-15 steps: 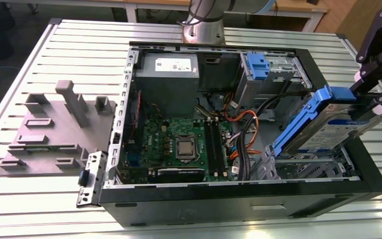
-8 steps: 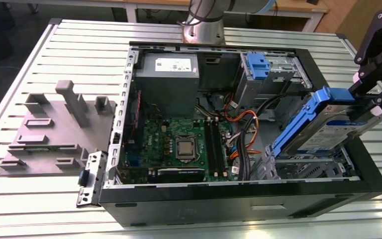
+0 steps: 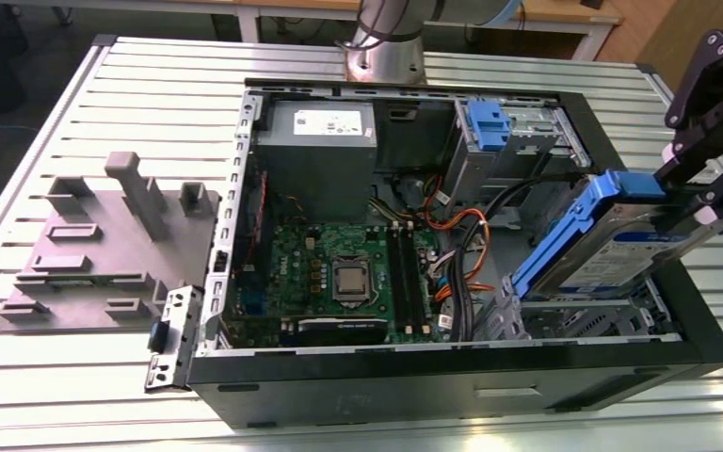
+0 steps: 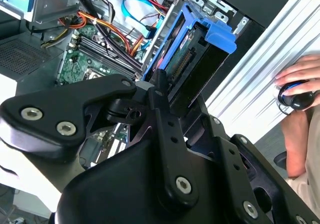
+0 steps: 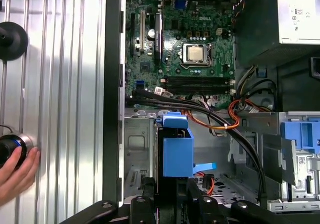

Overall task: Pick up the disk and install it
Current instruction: 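Insert the disk into the insertion slot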

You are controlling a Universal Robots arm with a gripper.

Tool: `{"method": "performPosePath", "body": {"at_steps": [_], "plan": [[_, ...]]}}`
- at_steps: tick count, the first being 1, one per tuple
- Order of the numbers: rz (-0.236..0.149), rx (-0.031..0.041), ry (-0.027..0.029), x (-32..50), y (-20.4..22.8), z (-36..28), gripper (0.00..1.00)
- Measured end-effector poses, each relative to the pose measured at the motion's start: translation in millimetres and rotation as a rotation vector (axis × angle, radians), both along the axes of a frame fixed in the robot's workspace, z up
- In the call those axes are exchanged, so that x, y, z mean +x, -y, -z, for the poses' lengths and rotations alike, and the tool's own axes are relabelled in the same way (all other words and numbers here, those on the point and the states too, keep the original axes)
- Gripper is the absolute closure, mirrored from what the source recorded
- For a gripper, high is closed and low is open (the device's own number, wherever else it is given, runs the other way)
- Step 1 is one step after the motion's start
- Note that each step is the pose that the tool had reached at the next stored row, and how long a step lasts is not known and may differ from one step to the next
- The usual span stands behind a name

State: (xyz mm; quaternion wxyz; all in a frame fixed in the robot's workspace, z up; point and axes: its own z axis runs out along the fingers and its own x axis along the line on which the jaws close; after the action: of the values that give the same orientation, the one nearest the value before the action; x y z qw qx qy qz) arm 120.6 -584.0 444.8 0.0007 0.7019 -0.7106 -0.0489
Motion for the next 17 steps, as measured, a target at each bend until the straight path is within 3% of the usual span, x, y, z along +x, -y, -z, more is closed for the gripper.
{"method": "performPosePath", "body": {"at_steps": [17], "plan": [[0.0,0.0001,0.0,0.0,0.0,27.8,0.65]]}}
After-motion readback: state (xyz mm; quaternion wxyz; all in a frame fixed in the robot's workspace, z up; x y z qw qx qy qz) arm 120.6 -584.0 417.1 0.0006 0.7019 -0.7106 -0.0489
